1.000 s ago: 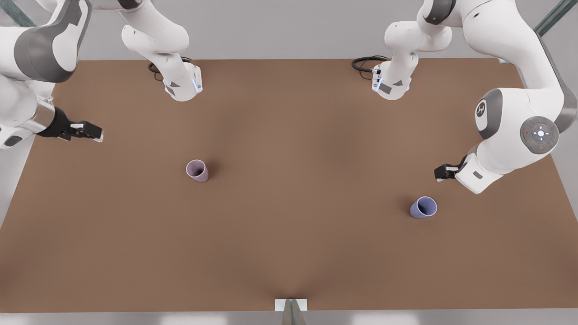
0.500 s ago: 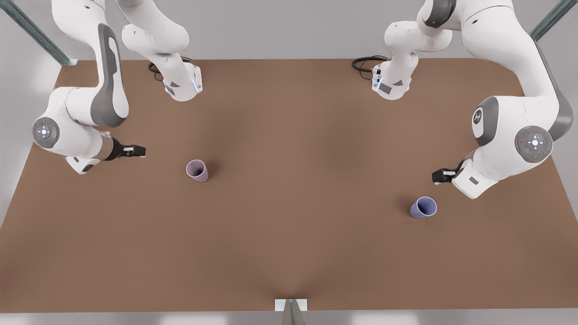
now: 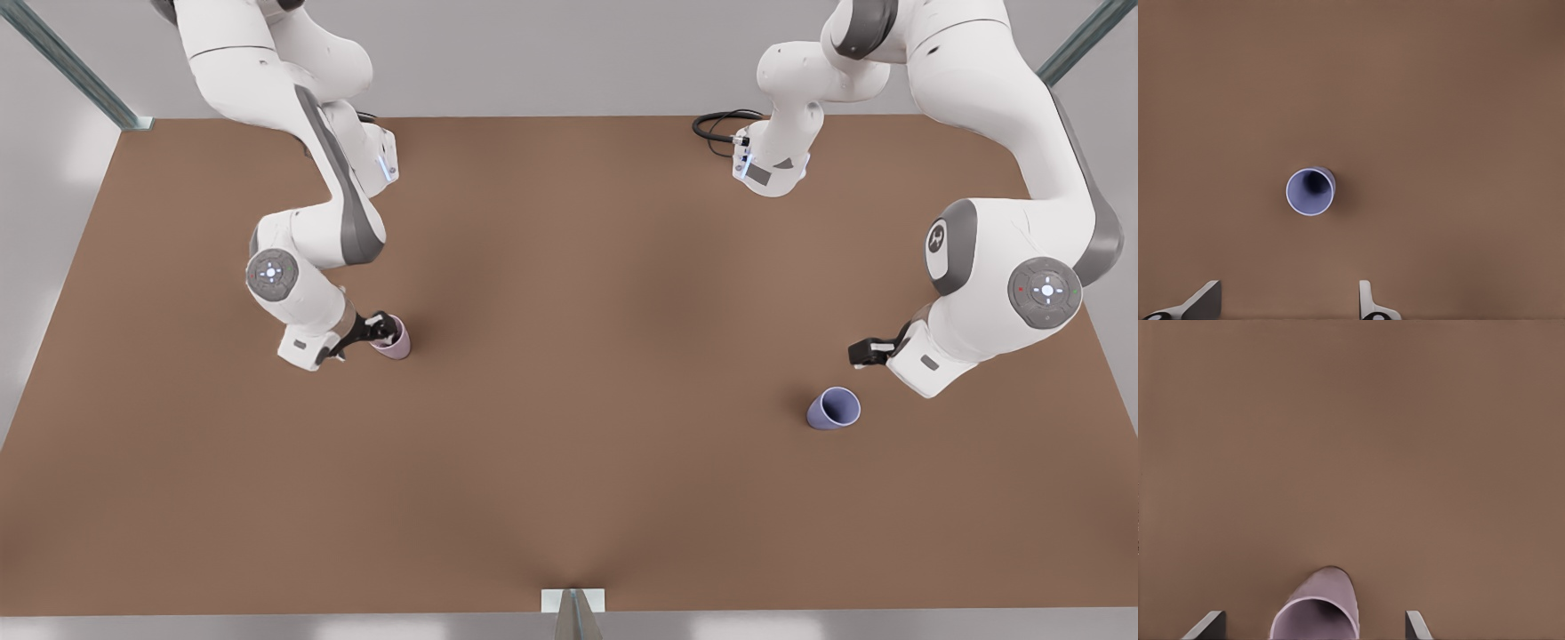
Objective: Stack the cups, with the pink cup at the bottom and the purple cup at the top
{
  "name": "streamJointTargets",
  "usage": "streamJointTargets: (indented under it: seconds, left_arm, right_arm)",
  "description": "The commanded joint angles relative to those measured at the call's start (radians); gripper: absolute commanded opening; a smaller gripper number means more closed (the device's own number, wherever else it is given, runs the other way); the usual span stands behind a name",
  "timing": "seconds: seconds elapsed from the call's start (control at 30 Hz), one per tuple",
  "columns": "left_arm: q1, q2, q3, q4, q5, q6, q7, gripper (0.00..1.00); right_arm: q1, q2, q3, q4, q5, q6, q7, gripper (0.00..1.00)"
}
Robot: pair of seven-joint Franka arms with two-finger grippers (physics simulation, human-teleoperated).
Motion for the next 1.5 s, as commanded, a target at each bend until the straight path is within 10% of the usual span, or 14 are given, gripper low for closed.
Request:
streamJointTargets:
  seconds: [0.0,0.63,1.03,1.3,1.47]
  left_arm:
    - [0.000,0.006,0.001,0.000,0.001,0.007,-0.001,1.00]
    - [0.001,0.023,0.001,0.000,0.001,0.021,-0.001,1.00]
    - [0.001,0.030,0.001,0.000,0.002,0.035,-0.008,1.00]
    - [0.003,0.030,0.002,-0.003,0.001,0.064,-0.008,1.00]
    - [0.015,0.078,0.033,-0.009,-0.007,0.127,-0.004,1.00]
  right_arm:
    - [-0.018,0.019,-0.002,0.003,-0.005,0.118,-0.018,1.00]
    - [-0.038,0.019,-0.008,-0.284,-0.003,0.338,-0.062,0.98]
    - [-0.030,0.091,-0.007,-0.270,0.003,0.353,-0.058,0.21]
    - [0.016,-0.001,-0.005,-0.154,0.006,0.172,0.001,0.21]
    - [0.346,0.222,-0.002,0.374,0.038,-0.076,0.658,0.21]
